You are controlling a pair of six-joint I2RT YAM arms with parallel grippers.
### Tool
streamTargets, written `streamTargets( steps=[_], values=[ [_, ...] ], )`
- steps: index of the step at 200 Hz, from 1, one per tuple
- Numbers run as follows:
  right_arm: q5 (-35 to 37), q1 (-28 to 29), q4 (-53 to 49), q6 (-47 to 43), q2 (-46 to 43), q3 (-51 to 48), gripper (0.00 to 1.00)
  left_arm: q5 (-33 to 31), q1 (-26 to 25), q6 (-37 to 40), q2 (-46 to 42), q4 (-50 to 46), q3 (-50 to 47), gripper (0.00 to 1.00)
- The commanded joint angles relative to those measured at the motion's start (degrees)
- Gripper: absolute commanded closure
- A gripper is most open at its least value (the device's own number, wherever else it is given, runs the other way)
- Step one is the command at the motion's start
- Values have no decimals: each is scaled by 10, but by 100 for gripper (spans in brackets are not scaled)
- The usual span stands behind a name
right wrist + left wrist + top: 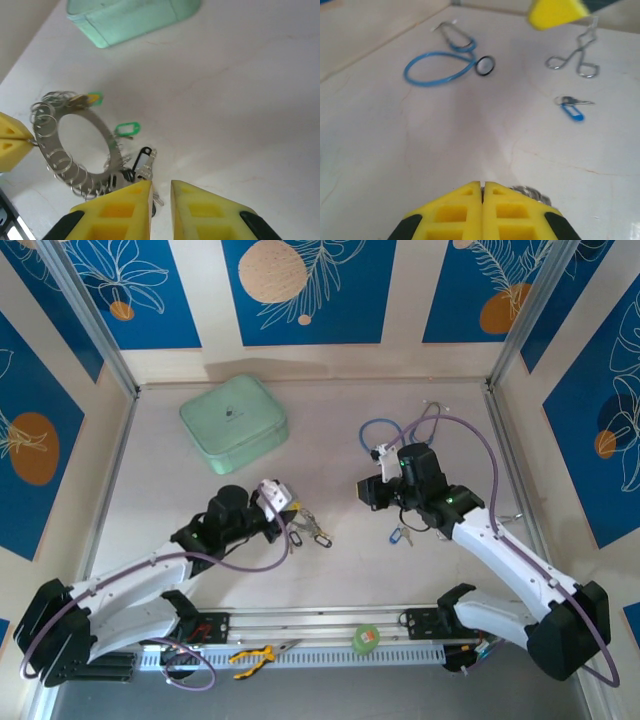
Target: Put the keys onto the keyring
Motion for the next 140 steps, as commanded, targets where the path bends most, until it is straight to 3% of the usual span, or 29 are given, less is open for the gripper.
streamTargets(
  steps=[1,60,140],
  values=[
    [-62,10,75,-90,-20,-32,80,107,-5,83,-16,111,-24,100],
    [-196,73,206,-364,-27,-131,77,197,-4,146,4,165,-50,100],
    [-159,132,249,-396,-10,-170,78,245,-4,137,17,200,-65,100]
  ],
)
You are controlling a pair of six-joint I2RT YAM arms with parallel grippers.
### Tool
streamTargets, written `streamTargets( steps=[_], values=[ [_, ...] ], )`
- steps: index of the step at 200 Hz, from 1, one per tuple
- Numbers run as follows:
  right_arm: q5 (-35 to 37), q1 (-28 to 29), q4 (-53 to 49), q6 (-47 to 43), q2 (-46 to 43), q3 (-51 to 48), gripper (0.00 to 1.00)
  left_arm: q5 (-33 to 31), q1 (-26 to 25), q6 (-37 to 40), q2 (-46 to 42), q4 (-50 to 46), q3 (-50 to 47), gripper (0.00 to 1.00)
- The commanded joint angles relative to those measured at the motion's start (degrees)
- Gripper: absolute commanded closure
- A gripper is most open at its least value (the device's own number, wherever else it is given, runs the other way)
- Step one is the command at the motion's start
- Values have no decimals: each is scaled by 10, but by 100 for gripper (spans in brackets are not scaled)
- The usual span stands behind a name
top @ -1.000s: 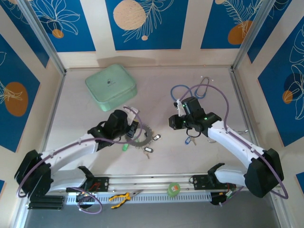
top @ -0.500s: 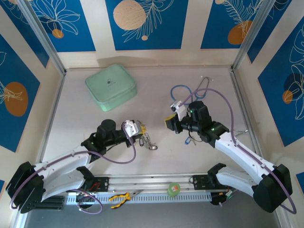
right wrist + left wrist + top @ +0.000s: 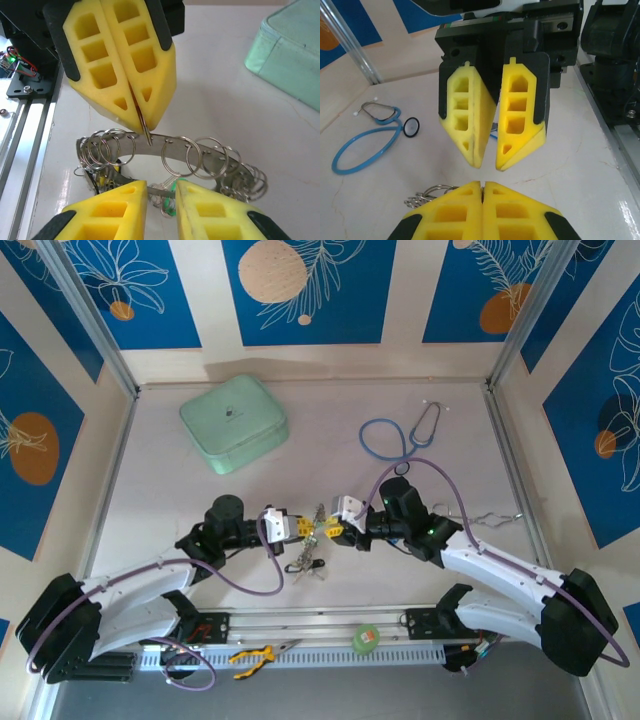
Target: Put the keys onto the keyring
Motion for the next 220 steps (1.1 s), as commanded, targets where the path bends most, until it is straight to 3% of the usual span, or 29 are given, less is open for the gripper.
streamTargets(
  steps=[1,31,65,88,113,154,220],
  values=[
    [5,12,27,-20,-2,-14,78,32,-4,7,-2,55,-5,100],
    [23,4,57,89,-21,-30,77,8,-5,-2,1,80,-14,100],
    [83,-18,-9,384,-56,-20,73,-26,-5,-19,5,123,-24,100],
    [26,-53,-53,575,-59,-8,70,-34,-4,-29,8,139,-26,100],
    [-36,-55,-15,708,-57,-26,69,-39,-4,-37,12,154,-29,100],
    [-61,-29,66,788,-52,-49,59,-37,-4,-46,20,174,-28,100],
    [-113,-20,128,808,2,-41,57,-33,-5,-57,14,189,-28,100]
  ],
)
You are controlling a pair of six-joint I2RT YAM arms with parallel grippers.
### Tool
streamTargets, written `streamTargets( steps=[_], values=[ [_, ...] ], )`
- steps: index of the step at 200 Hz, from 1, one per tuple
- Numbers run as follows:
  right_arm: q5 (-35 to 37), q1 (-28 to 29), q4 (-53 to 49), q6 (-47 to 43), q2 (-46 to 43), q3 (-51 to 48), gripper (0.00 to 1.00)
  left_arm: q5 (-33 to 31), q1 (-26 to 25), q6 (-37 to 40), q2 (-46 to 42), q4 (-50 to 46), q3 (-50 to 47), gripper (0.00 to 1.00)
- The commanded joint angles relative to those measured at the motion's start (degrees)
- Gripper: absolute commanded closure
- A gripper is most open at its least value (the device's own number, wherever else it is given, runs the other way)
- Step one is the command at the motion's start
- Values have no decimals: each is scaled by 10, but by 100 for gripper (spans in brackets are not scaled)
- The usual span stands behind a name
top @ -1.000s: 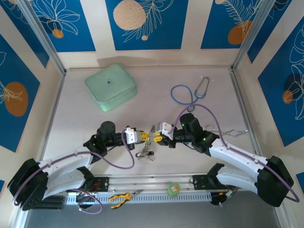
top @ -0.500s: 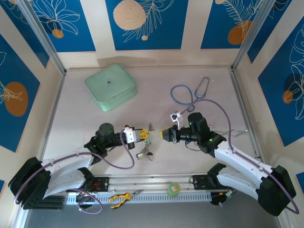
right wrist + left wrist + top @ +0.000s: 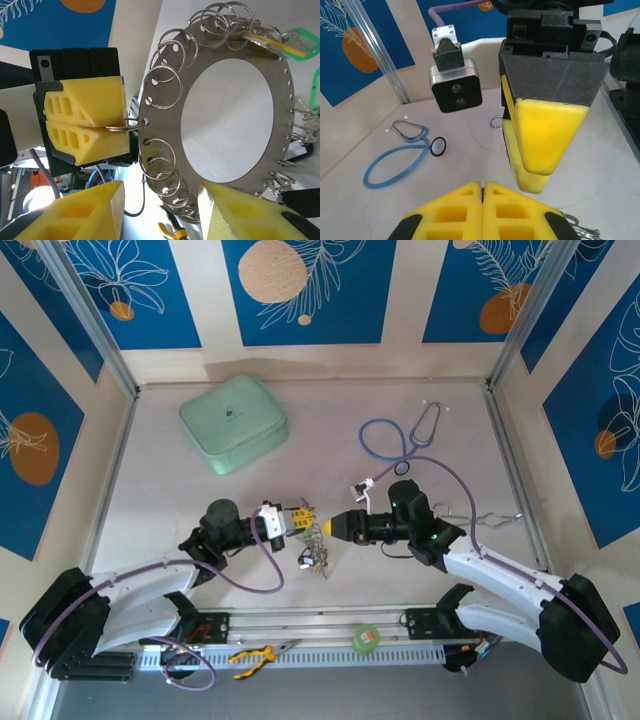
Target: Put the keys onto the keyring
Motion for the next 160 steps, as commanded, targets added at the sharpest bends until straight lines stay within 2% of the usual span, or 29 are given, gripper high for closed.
streamTargets(
  steps=[1,80,160],
  values=[
    [-35,6,36,22,14,2,57,8,-5,-13,-8,49,1,100],
    [-62,10,84,32,53,17,59,15,-5,-19,-10,53,2,100],
    [-55,11,93,28,59,21,62,19,-4,-24,-9,55,3,100]
  ],
)
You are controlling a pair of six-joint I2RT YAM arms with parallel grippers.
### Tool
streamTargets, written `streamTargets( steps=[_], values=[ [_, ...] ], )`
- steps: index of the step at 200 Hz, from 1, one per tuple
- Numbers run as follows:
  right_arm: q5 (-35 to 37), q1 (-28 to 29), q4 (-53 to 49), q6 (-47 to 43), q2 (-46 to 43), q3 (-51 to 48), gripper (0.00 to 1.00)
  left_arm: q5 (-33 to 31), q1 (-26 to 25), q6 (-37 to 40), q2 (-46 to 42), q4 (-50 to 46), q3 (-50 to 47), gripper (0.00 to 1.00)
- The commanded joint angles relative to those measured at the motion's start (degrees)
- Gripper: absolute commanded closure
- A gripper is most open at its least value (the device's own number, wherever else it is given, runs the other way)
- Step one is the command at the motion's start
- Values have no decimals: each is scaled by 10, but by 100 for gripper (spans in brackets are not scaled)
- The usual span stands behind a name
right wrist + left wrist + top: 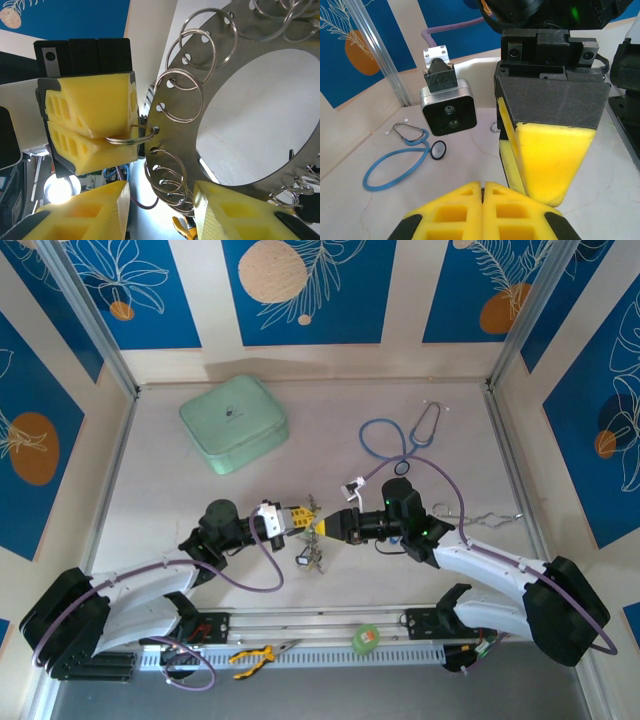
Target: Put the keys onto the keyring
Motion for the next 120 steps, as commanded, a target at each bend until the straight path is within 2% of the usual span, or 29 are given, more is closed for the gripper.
streamTargets(
  steps=[1,120],
  values=[
    [-11,4,10,2,2,20,62,18,-5,-10,-9,45,4,100],
    [-7,13,4,-18,16,34,64,17,-5,-12,-8,43,7,100]
  ],
)
